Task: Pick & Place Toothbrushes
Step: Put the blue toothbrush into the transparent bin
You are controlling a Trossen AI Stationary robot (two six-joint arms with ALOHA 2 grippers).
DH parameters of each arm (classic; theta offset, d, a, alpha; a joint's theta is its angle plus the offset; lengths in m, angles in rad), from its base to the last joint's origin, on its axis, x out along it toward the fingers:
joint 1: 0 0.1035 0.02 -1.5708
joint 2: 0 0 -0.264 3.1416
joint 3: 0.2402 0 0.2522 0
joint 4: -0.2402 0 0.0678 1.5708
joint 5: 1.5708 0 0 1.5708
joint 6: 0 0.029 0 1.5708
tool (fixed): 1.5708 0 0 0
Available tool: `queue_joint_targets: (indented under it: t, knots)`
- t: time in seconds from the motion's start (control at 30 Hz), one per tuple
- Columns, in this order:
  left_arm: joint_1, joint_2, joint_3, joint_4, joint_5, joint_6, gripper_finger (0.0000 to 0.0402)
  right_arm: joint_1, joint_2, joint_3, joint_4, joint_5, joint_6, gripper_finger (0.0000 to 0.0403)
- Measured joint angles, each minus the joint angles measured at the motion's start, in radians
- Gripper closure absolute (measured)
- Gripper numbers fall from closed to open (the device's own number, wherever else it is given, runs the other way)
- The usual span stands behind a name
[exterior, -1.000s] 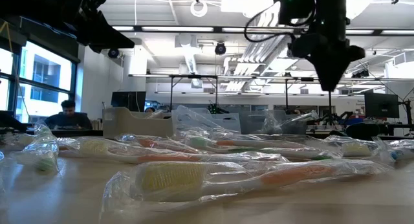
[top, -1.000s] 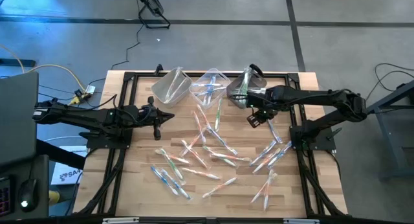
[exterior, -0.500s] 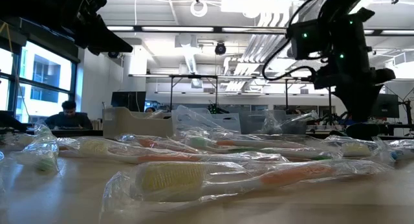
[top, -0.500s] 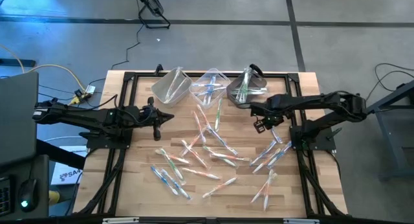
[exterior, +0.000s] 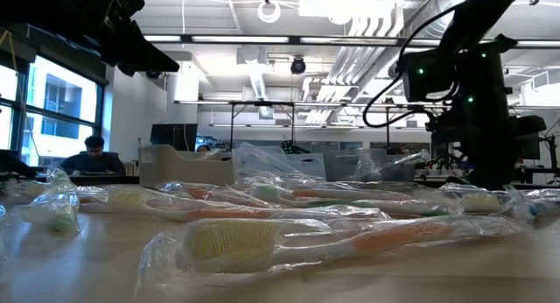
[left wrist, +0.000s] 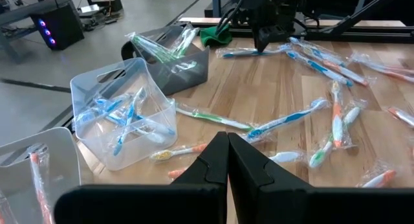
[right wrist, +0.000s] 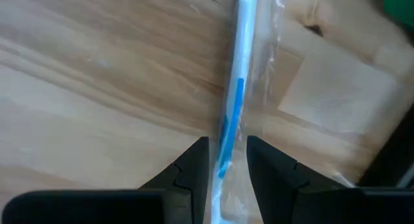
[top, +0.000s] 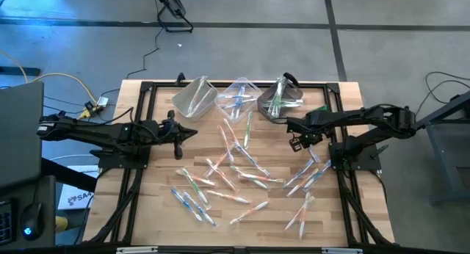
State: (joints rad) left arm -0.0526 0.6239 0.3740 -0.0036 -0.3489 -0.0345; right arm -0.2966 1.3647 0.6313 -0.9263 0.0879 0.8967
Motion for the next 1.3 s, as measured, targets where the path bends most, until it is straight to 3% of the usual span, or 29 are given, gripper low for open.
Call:
queue_joint_targets:
  t: [0.43, 1.03, 1.3]
  knots:
    - [0.000, 0.000, 0.000, 0.000, 0.000, 0.000, 0.0402, 0.002, -0.004, -0.089, 0.104, -0.016, 0.023, 0.0307]
    - [0.000, 0.000, 0.000, 0.001, 0.000, 0.002, 0.0402, 0.002, -0.002, -0.091, 0.129, -0.051, 0.016, 0.0381]
    - [0.000, 0.000, 0.000, 0.001, 0.000, 0.003, 0.0402, 0.002, -0.001, -0.092, 0.130, -0.053, -0.007, 0.0383]
